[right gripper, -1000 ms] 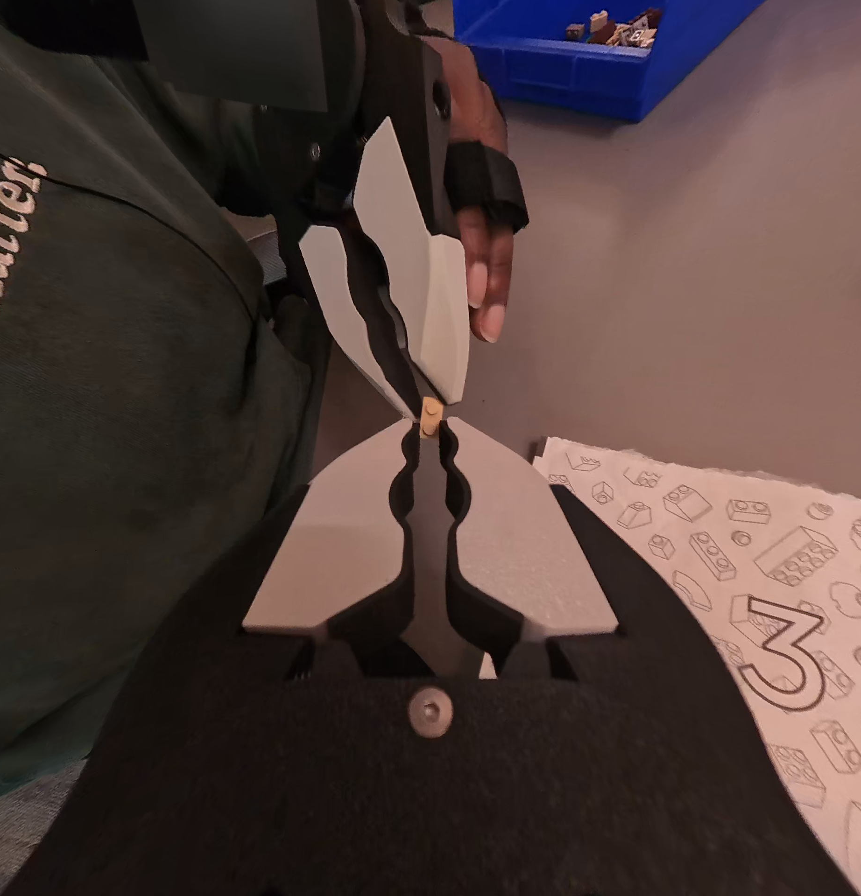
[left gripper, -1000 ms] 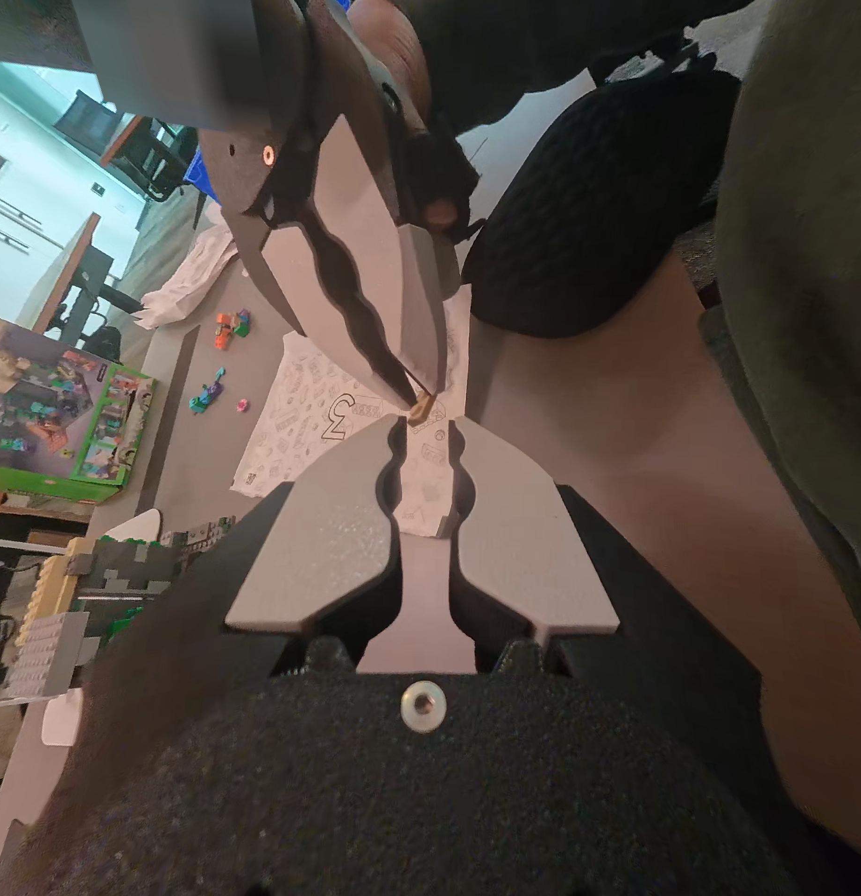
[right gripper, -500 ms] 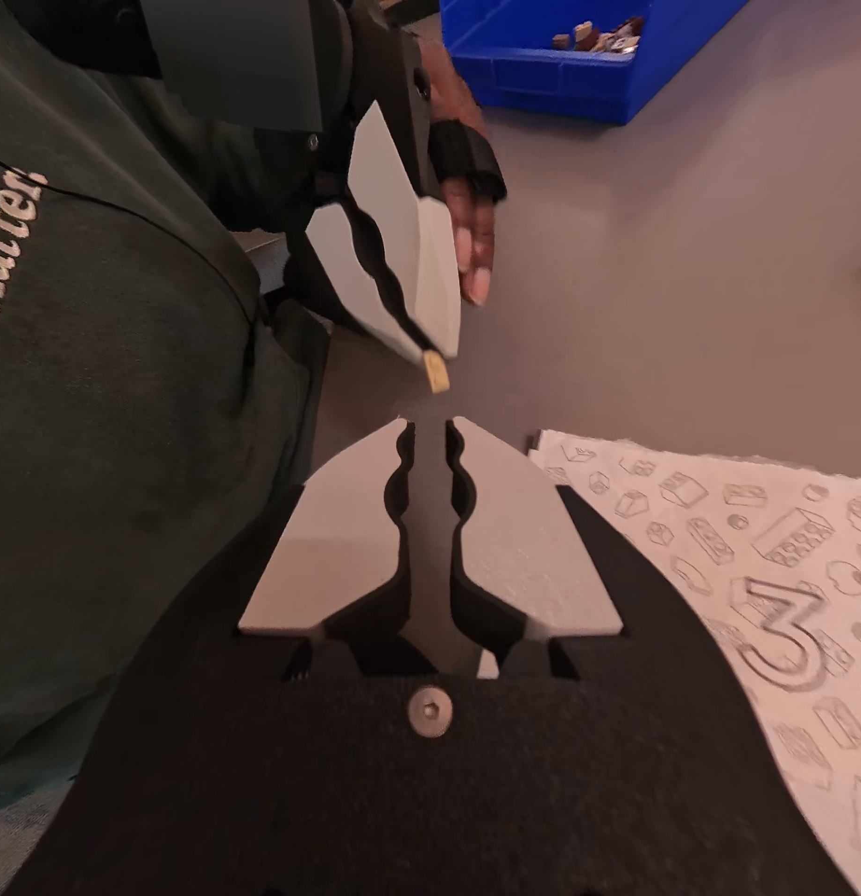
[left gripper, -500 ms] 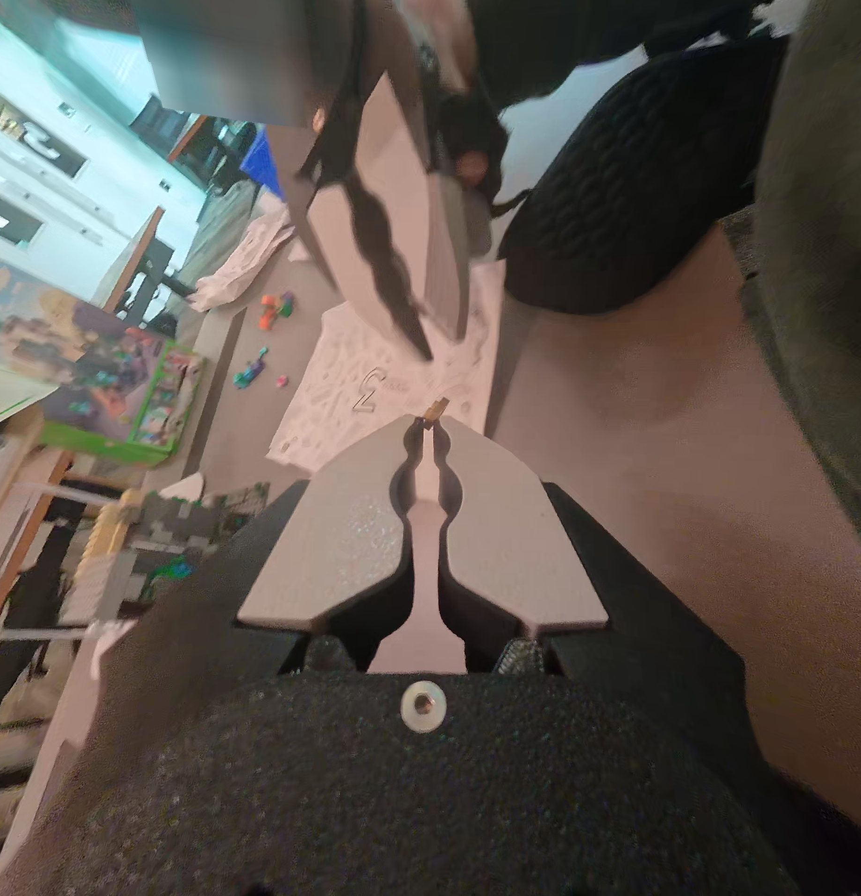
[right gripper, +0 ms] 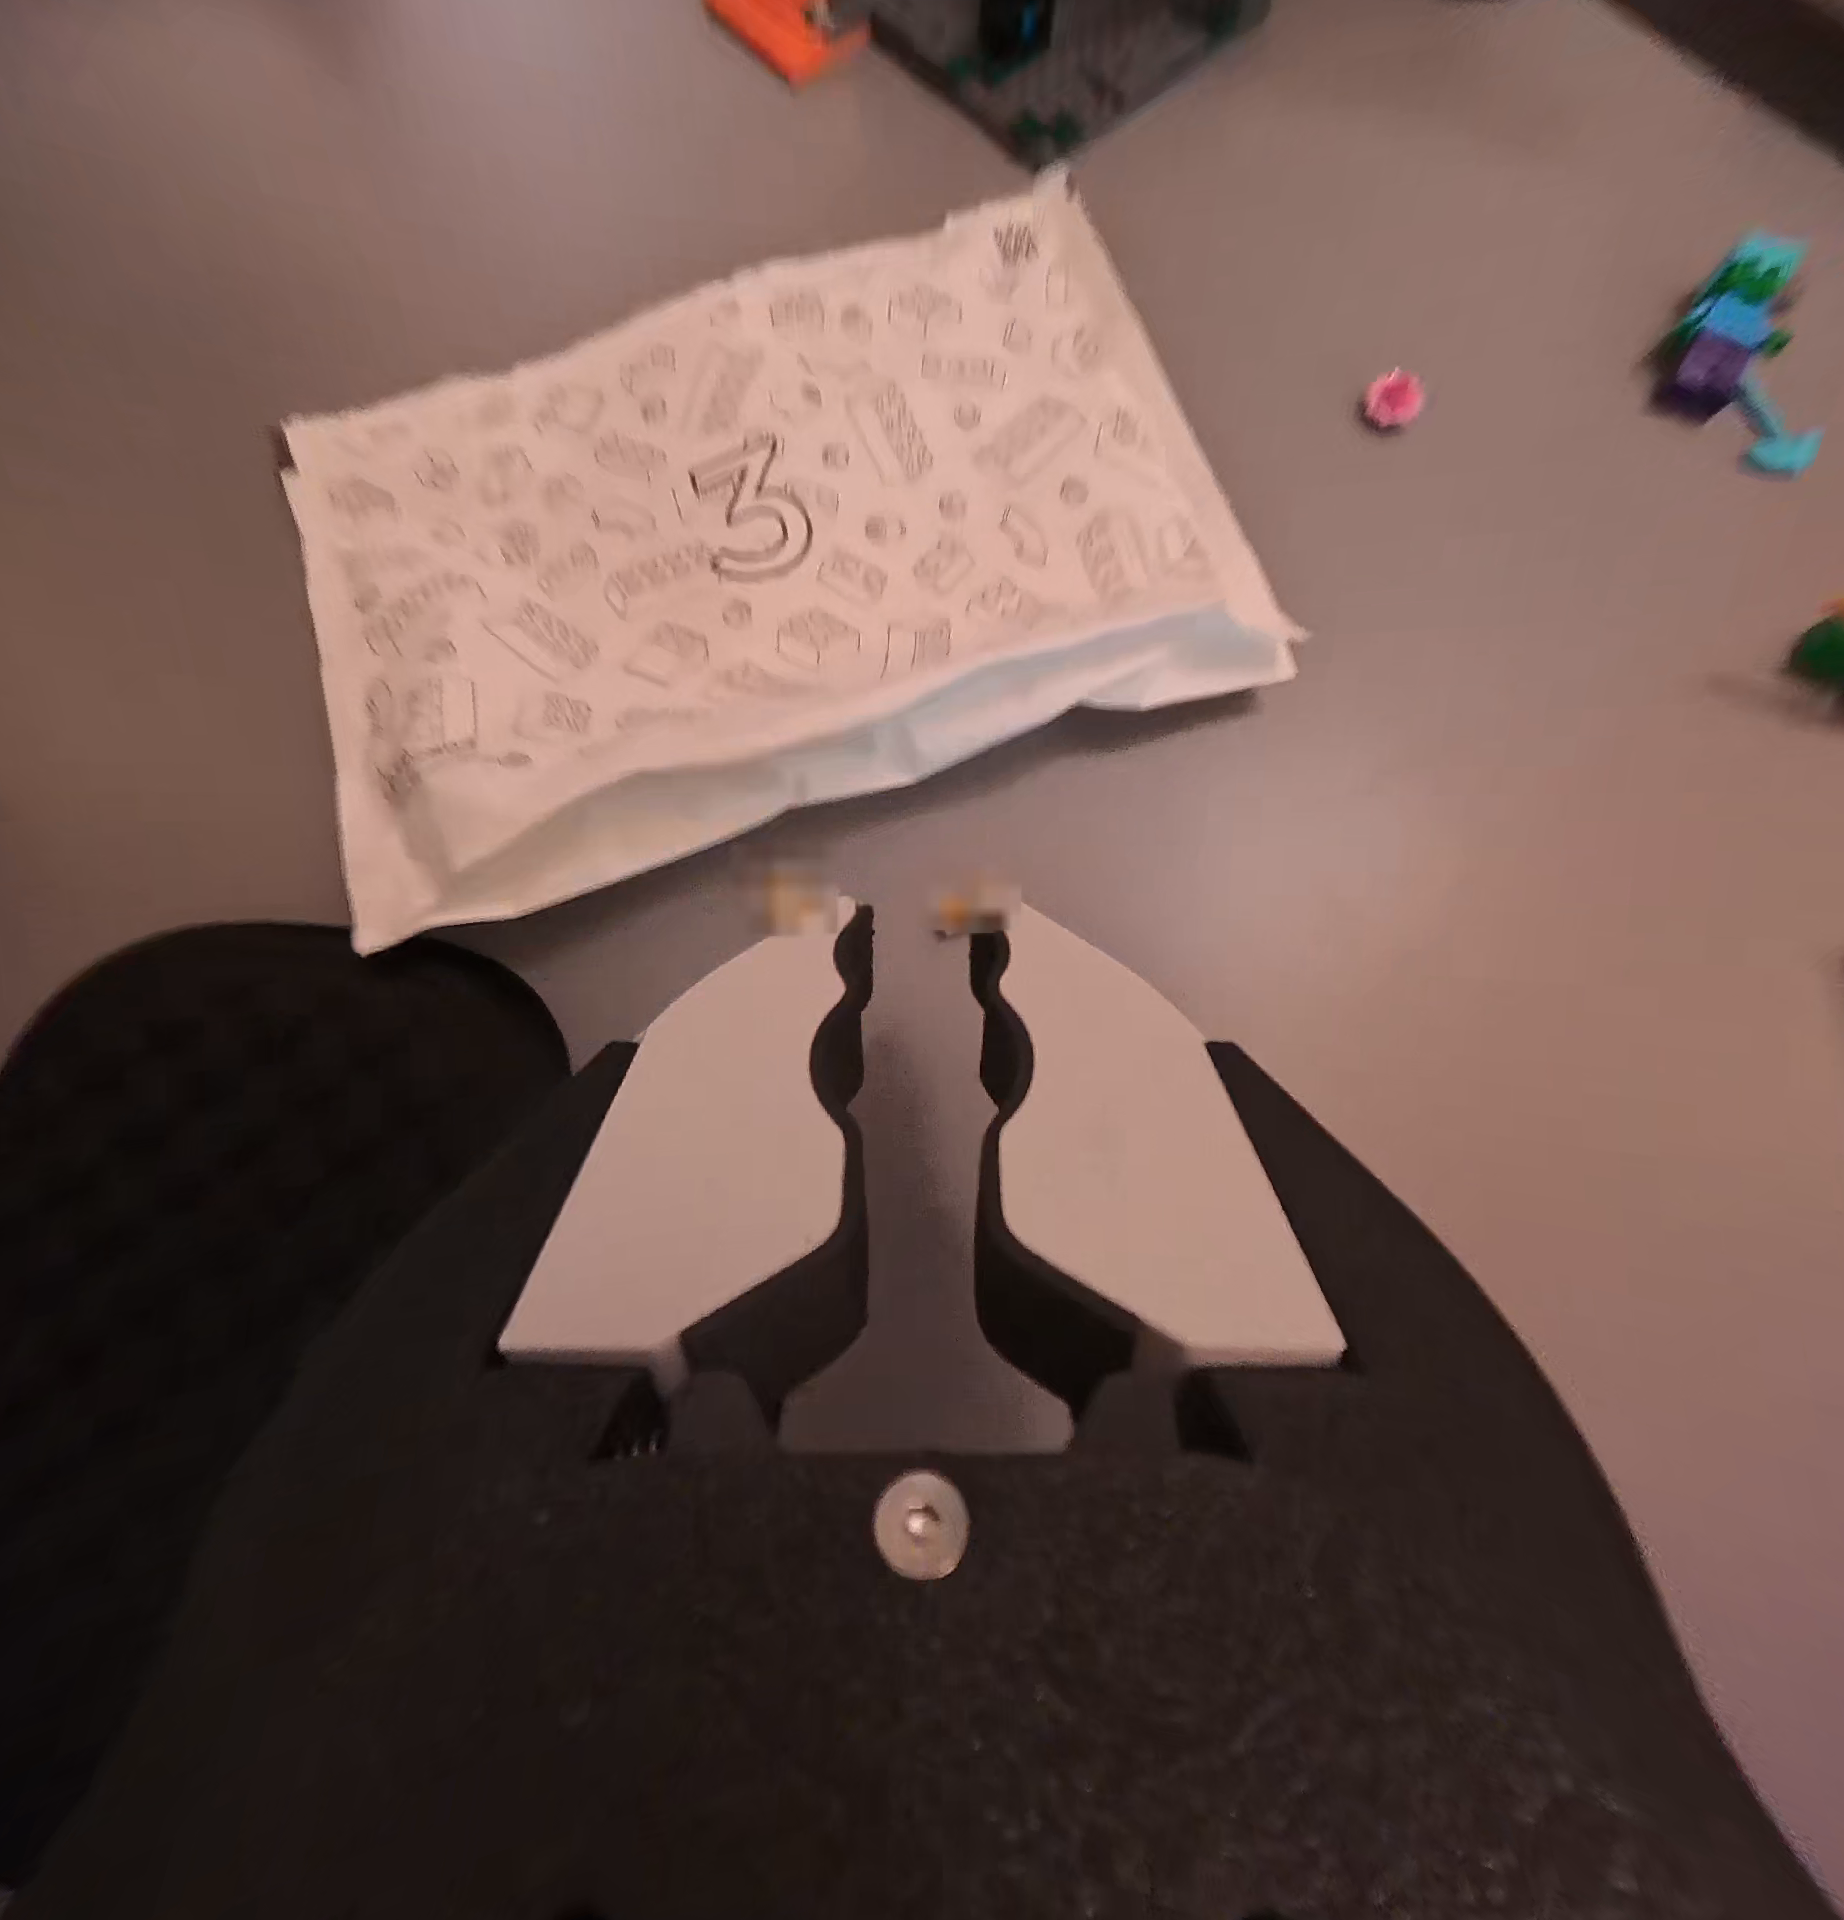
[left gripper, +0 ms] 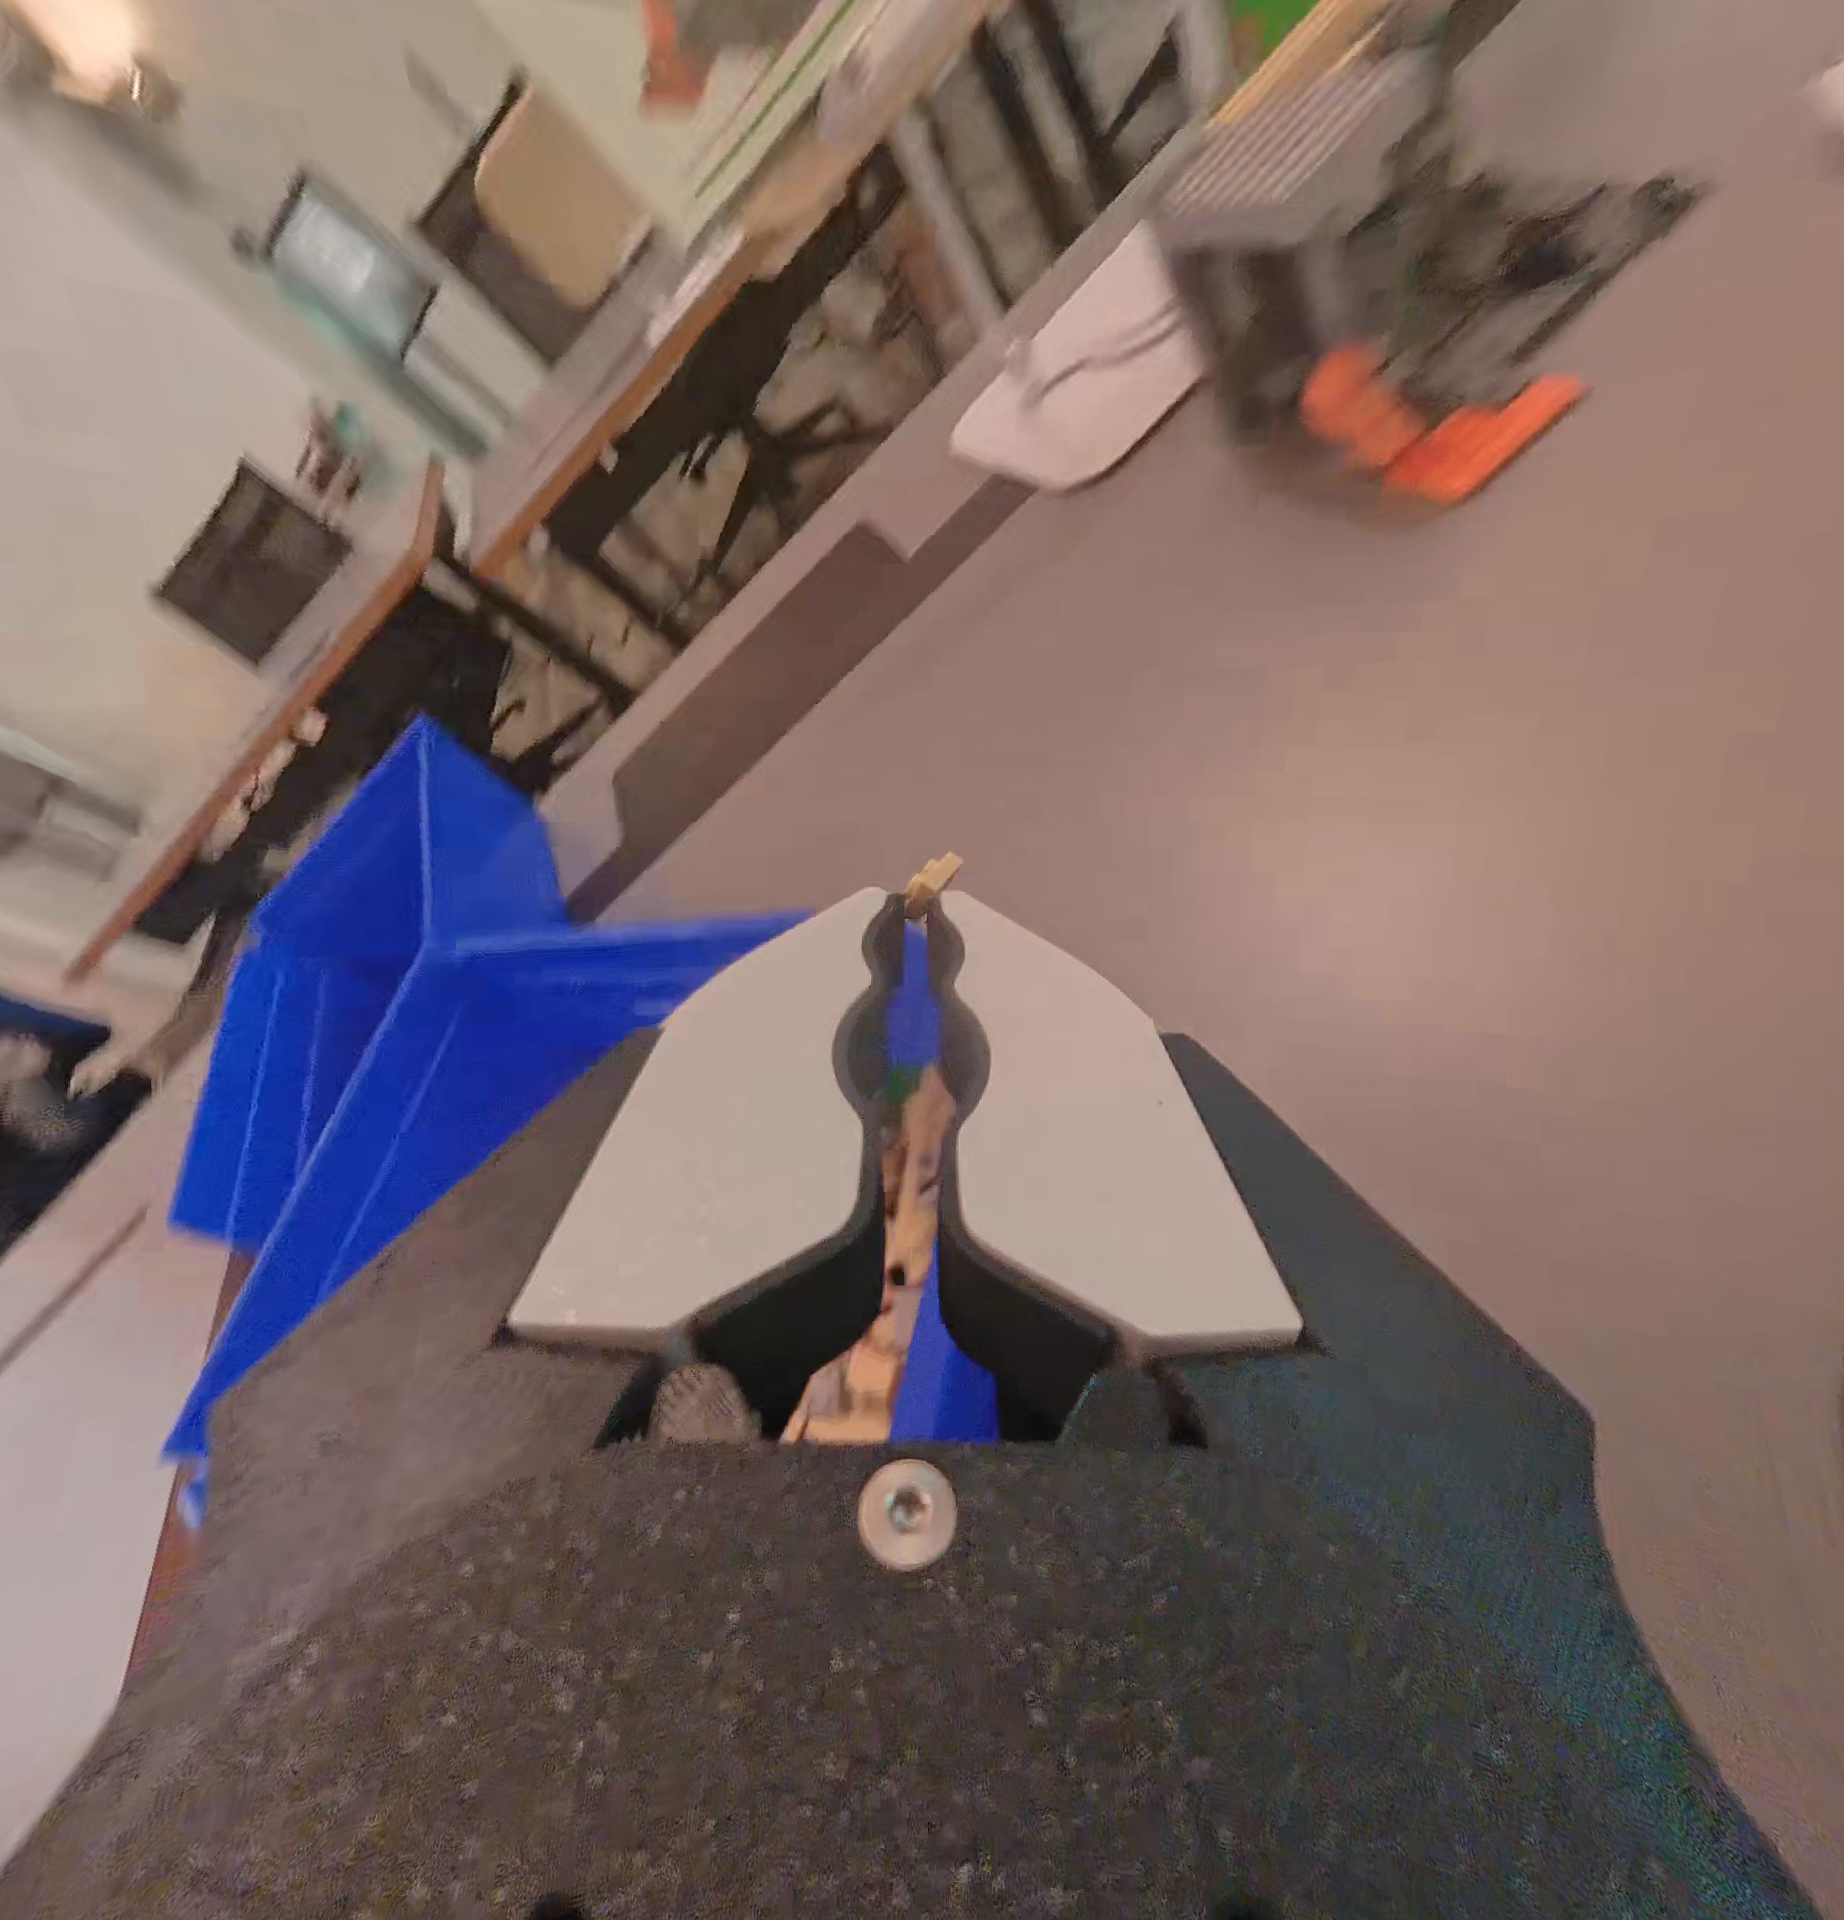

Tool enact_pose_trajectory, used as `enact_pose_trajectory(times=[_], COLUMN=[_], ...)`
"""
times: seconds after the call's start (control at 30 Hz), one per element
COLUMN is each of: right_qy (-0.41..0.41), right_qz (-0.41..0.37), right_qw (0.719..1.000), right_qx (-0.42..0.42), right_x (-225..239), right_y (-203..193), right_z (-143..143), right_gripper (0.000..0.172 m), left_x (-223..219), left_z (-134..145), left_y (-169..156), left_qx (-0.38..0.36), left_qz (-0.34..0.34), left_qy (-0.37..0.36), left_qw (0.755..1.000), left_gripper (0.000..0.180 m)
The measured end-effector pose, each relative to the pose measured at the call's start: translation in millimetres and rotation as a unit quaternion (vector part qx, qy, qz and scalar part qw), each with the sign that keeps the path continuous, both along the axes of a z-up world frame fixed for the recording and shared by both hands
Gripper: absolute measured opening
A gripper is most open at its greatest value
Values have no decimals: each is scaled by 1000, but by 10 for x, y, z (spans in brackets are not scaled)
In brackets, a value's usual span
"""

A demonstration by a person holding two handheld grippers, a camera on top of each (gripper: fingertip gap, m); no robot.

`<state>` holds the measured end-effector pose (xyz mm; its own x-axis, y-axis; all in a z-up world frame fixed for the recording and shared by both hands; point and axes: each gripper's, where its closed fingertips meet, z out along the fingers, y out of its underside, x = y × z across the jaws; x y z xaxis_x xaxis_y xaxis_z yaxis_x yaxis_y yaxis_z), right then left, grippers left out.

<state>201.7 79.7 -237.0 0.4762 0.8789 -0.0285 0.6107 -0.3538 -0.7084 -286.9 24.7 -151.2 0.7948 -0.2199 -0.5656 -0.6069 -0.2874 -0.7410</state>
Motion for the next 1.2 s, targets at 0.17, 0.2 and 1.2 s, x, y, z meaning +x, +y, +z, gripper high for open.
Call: enact_pose_trajectory(times=[0.17,0.2,1.2], right_qy=[-64,-61,233], right_qz=[-1,0,192], right_qw=[998,998,951], right_qx=[-3,-6,-67], right_x=[40,17,-1406], right_y=[105,124,-724], right_z=[-354,-364,802], right_gripper=[22,22,16], left_x=[-577,-636,1848], left_z=[-192,-252,128], left_y=[28,27,-321], left_qx=[-40,-52,47], left_qz=[101,111,-309], left_qy=[-19,-21,-69], left_qw=[994,992,947], left_gripper=[5,4,21])
